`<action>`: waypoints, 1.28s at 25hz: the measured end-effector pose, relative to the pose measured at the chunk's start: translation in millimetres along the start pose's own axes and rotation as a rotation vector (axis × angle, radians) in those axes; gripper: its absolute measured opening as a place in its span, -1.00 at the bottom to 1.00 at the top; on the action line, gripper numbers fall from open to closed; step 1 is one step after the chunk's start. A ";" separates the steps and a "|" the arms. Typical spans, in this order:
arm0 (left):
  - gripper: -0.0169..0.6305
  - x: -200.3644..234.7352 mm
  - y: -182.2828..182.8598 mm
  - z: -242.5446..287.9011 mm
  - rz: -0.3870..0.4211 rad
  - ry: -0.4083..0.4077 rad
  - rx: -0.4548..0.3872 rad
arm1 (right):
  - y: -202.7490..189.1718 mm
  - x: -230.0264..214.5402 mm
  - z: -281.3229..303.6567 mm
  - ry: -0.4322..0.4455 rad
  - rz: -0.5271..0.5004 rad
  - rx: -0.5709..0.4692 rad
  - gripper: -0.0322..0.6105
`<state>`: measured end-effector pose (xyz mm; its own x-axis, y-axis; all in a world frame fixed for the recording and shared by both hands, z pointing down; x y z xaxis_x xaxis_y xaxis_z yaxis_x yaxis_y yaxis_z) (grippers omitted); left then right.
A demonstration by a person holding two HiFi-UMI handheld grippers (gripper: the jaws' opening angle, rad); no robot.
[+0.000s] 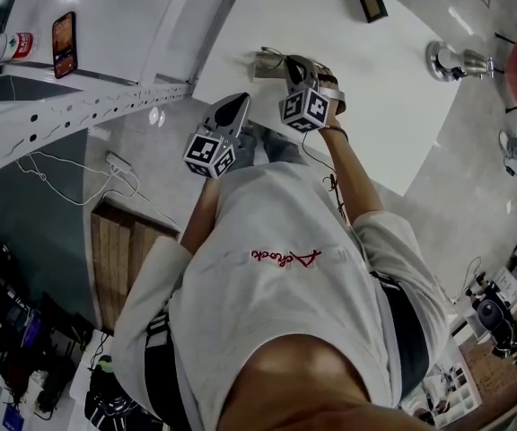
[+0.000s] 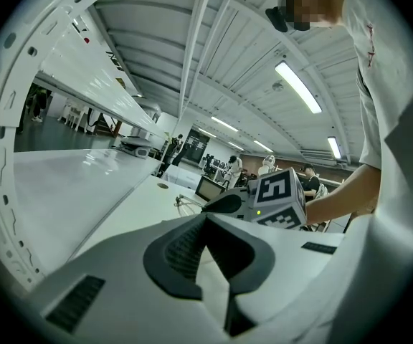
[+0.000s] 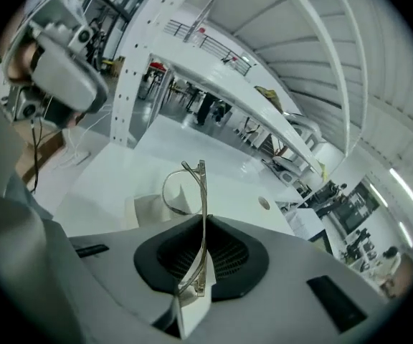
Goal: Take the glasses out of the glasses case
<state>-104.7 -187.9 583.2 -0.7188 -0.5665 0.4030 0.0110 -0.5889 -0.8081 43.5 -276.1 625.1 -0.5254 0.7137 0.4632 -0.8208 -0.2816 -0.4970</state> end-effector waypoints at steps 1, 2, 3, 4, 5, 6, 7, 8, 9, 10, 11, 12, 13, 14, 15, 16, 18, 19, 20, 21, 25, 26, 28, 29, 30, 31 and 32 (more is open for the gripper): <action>-0.95 -0.9 0.3 0.4 0.001 0.004 0.000 | 0.4 -4.6 -2.1 0.009 0.069 -0.023 -0.84; -0.95 -1.4 0.9 0.6 0.003 0.009 -0.002 | 0.3 -9.6 -3.8 0.023 0.147 -0.048 -0.84; -0.95 -2.0 1.8 0.6 0.004 0.015 -0.004 | -0.7 -14.6 -5.4 0.040 0.231 -0.076 -0.84; -0.95 -2.9 2.6 0.6 0.005 0.021 -0.007 | -2.5 -19.7 -7.1 0.061 0.319 -0.106 -0.84; -0.95 -4.0 3.3 0.9 0.007 0.026 -0.010 | -5.2 -24.6 -8.9 0.084 0.408 -0.138 -0.84; -0.95 -5.4 3.8 1.2 0.009 0.031 -0.012 | -8.2 -29.5 -11.1 0.109 0.496 -0.168 -0.84; -0.95 -6.8 4.1 1.6 0.011 0.037 -0.014 | -11.8 -34.0 -13.1 0.134 0.579 -0.198 -0.84; -0.95 -8.3 4.5 1.9 0.013 0.042 -0.015 | -15.5 -37.8 -14.5 0.161 0.654 -0.229 -0.84; -0.95 -10.0 5.1 2.1 0.015 0.049 -0.017 | -19.2 -41.2 -15.5 0.189 0.725 -0.263 -0.84; -0.95 -12.0 5.9 2.4 0.017 0.055 -0.019 | -22.2 -44.4 -16.9 0.217 0.792 -0.303 -0.84; -0.95 -14.3 6.7 2.8 0.019 0.060 -0.021 | -24.6 -47.4 -18.9 0.240 0.850 -0.344 -0.84; -0.95 -16.8 7.6 3.4 0.021 0.066 -0.024 | -26.5 -50.0 -21.5 0.254 0.890 -0.380 -0.84; -0.95 -19.5 8.4 3.9 0.025 0.071 -0.026 | -27.9 -52.0 -24.4 0.258 0.907 -0.408 -0.84; -0.95 -22.4 9.0 4.4 0.029 0.075 -0.028 | -28.7 -53.0 -27.4 0.254 0.903 -0.427 -0.84; -0.95 -25.4 9.2 5.0 0.031 0.079 -0.030 | -29.0 -53.3 -30.6 0.247 0.885 -0.441 -0.84; -0.95 -28.7 9.2 6.0 0.031 0.082 -0.034 | -29.2 -53.2 -34.0 0.237 0.859 -0.451 -0.84; -0.95 -36.7 8.9 8.9 0.024 0.083 -0.044 | -30.6 -53.1 -41.5 0.220 0.814 -0.466 -0.84; -0.95 -41.2 8.9 10.2 0.023 0.083 -0.049 | -31.6 -53.0 -45.6 0.215 0.806 -0.475 -0.84; -0.95 -45.7 8.9 11.1 0.024 0.081 -0.052 | -32.4 -52.4 -50.3 0.212 0.804 -0.487 -0.84; -0.95 -49.9 8.9 11.8 0.028 0.077 -0.055 | -32.9 -51.7 -55.6 0.207 0.803 -0.501 -0.84; -0.95 -58.4 14.0 9.9 0.067 0.055 -0.061 | -30.4 -48.2 -80.1 0.167 0.796 -0.553 -0.84; -0.95 -58.6 16.7 7.9 0.078 0.053 -0.065 | -29.2 -46.6 -87.0 0.157 0.790 -0.563 -0.84; -0.95 -58.6 21.4 4.1 0.093 0.050 -0.077 | -27.5 -42.2 -101.5 0.138 0.780 -0.581 -0.84; -0.95 -59.2 23.0 2.6 0.097 0.047 -0.082 | -27.4 -39.8 -108.9 0.128 0.776 -0.588 -0.84; -0.95 -60.3 24.0 1.4 0.100 0.043 -0.088 | -27.6 -37.1 -116.1 0.117 0.770 -0.594 -0.84; -0.95 -61.6 24.2 0.4 0.101 0.038 -0.094 | -27.8 -33.8 -123.0 0.107 0.763 -0.598 -0.84; -0.95 -62.8 23.9 -0.6 0.103 0.031 -0.098 | -27.9 -29.8 -129.1 0.098 0.758 -0.600 -0.84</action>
<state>-59.7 -166.0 538.4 -0.7382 -0.6024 0.3035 0.0189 -0.4682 -0.8834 111.0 -206.6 530.4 -0.8242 0.5358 -0.1834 -0.0072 -0.3337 -0.9426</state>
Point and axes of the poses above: the fingertips, and each gripper's own axes: z forward along the fingers, x to its left, y out of its top, the point moved 6 cm from there along -z, backward along the fingers, and after that the axes turned 10 degrees about x, right-handed, at the moved point
